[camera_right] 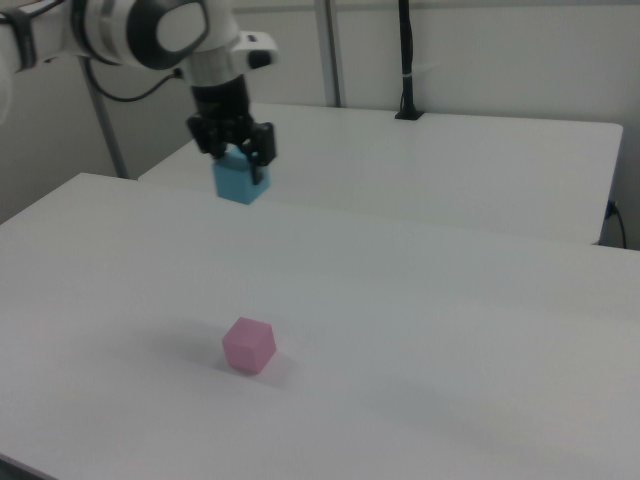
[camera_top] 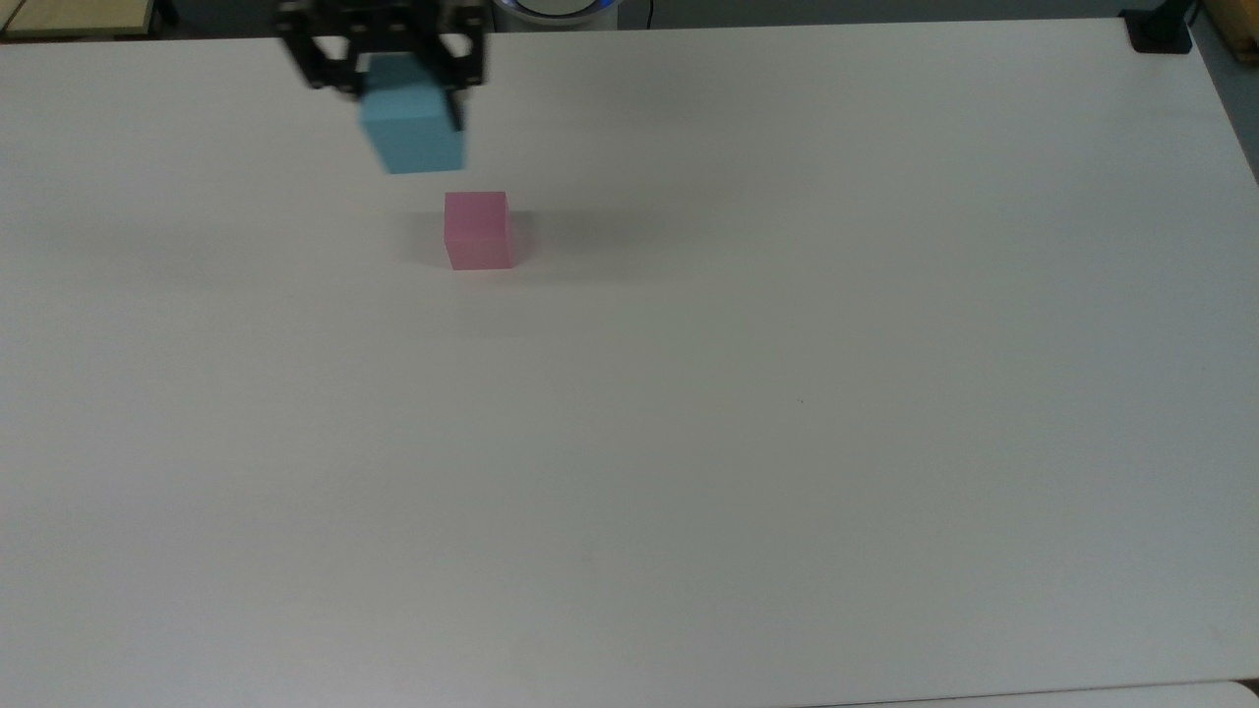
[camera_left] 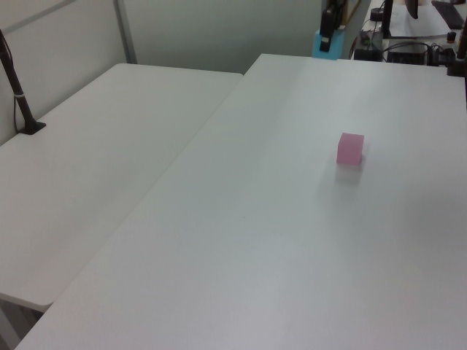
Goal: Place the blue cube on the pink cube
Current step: 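Lift the light-blue cube and carry it toward the pink cube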
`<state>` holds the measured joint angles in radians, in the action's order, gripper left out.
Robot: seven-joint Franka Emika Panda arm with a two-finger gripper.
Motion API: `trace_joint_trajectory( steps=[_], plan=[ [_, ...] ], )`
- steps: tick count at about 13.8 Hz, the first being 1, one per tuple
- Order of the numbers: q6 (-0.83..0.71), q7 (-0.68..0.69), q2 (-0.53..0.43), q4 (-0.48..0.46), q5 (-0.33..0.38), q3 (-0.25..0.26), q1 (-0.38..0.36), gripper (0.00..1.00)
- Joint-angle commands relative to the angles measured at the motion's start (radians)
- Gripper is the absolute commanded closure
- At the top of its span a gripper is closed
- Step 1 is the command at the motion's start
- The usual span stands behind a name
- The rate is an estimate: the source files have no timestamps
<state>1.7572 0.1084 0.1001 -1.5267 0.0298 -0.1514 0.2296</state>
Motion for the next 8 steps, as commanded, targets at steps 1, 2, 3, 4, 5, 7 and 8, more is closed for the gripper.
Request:
trace_joint_trajectory(
  steps=[1, 2, 3, 4, 5, 7, 8],
  plan=[
    [0.013, -0.07, -0.166, -0.235, 0.002, -0.013, -0.087, 0.84],
    [0.054, -0.072, -0.212, -0.315, 0.002, -0.013, -0.108, 0.84],
    [0.112, -0.084, -0.255, -0.405, 0.002, -0.011, -0.125, 0.84],
    [0.166, -0.099, -0.276, -0.47, 0.001, -0.008, -0.133, 0.84],
    [0.214, -0.101, -0.284, -0.528, -0.01, -0.007, -0.134, 0.84],
    [0.363, -0.11, -0.283, -0.639, -0.03, 0.004, -0.121, 0.85],
    [0.41, -0.108, -0.28, -0.673, -0.043, 0.024, -0.121, 0.85]
  ],
)
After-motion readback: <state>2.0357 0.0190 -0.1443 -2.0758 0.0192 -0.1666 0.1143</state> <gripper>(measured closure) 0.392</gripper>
